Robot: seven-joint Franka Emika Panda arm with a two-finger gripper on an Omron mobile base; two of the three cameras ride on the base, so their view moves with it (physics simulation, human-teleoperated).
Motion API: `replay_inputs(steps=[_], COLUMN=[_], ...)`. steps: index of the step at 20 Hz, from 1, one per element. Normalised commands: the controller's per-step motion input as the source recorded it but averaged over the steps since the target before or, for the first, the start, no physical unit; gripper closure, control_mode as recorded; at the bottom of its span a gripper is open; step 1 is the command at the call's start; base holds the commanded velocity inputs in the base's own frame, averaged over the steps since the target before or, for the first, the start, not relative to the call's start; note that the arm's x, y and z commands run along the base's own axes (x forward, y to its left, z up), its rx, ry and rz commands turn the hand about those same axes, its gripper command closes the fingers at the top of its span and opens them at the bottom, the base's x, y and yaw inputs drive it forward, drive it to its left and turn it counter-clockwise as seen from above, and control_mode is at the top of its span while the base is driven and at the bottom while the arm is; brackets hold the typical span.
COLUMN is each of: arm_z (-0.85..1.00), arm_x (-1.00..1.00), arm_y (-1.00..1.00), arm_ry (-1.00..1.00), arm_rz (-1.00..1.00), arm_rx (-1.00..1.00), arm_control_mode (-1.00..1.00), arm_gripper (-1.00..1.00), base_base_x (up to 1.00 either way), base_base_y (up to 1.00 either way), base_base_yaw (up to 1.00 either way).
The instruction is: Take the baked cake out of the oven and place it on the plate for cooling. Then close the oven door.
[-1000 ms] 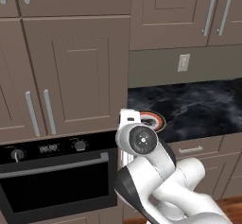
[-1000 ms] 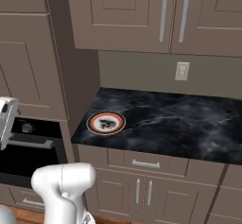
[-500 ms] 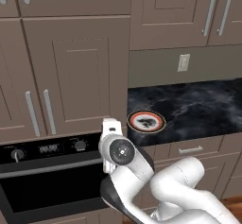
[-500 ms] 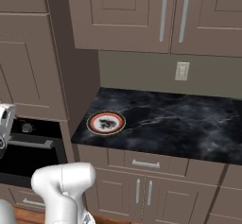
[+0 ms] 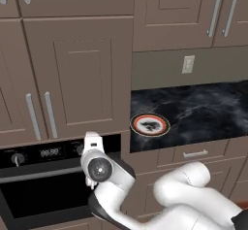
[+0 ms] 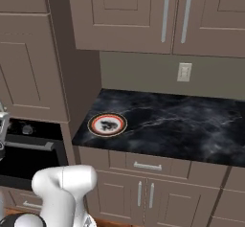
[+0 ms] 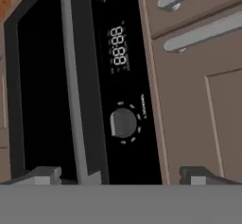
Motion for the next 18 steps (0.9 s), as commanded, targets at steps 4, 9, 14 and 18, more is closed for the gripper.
replay_inputs(steps=[4,9,14,18], arm_z=[-0.41,-0.43,-0.39,-0.29], arm_x=[0.23,0.21,0.13,0.06], arm_y=[0.53,0.26,0.19,0.17], arm_ry=[0.00,0.00,0.00,0.00], arm_rz=[0.00,-0.06,-0.11,-0.12], arm_rx=[-0.02,-0.13,-0.10,-0.07], arm_control_mode=[-1.00,-1.00,-1.00,-1.00], arm_gripper=[-1.00,-1.00,-1.00,-1.00], base_base_x=[0.00,0.00,0.00,0.00], base_base_y=[0.00,0.00,0.00,0.00], base_base_yaw=[0.00,0.00,0.00,0.00])
